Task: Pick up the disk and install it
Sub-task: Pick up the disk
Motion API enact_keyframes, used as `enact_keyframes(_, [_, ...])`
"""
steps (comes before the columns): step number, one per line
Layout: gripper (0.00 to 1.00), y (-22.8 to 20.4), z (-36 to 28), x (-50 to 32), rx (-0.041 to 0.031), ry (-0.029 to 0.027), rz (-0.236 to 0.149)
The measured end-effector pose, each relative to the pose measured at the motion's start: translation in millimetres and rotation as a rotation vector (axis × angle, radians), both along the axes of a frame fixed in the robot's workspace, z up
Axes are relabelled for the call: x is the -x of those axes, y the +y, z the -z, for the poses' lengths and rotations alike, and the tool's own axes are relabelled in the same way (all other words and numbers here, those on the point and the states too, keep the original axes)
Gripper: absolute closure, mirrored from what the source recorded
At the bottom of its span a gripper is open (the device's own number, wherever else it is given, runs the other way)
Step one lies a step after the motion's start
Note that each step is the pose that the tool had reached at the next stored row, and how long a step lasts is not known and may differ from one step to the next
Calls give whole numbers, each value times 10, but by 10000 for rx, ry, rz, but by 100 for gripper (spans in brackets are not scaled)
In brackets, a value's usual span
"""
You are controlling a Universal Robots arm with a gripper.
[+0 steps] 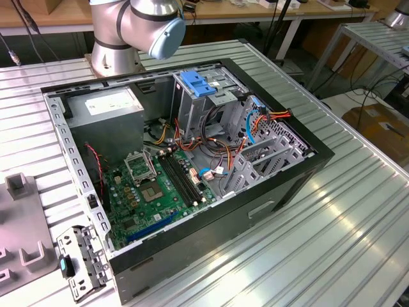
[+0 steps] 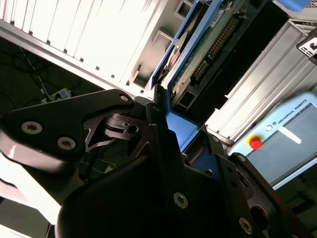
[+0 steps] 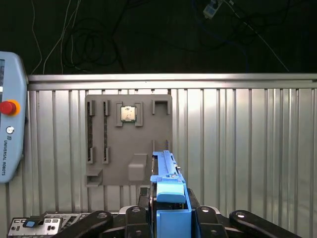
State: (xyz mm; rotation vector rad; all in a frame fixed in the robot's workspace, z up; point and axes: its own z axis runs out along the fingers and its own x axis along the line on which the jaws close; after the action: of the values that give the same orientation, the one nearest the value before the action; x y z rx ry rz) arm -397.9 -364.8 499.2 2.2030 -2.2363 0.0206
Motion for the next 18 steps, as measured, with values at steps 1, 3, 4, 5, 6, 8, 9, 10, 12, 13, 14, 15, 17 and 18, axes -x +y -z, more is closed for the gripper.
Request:
enact_keyframes(1, [63,0,0,-17,1,1,0])
enact_keyframes(3, [63,-3,0,-62,0,5,0])
enact_keyframes(4, [63,-8,0,-77,1,10,0])
enact_keyframes(5, [63,-15,-1,-97,1,15,1])
enact_keyframes(6, [63,-23,0,-110,0,18,1])
enact_keyframes(8, [63,-37,0,-136,1,25,1])
enact_keyframes(9, [63,-46,-1,-157,1,32,3])
enact_keyframes(10, [63,-50,0,-173,1,38,4])
enact_keyframes(12, [63,-59,-1,-236,1,53,9])
enact_keyframes(13, [63,-61,0,-273,0,62,10])
enact_keyframes(14, [63,-63,0,-297,0,70,11])
enact_keyframes(15, [63,-64,-1,-323,1,77,11])
enact_keyframes(17, [63,-66,0,-372,0,88,12])
enact_keyframes(18, [63,-67,0,-393,0,93,13])
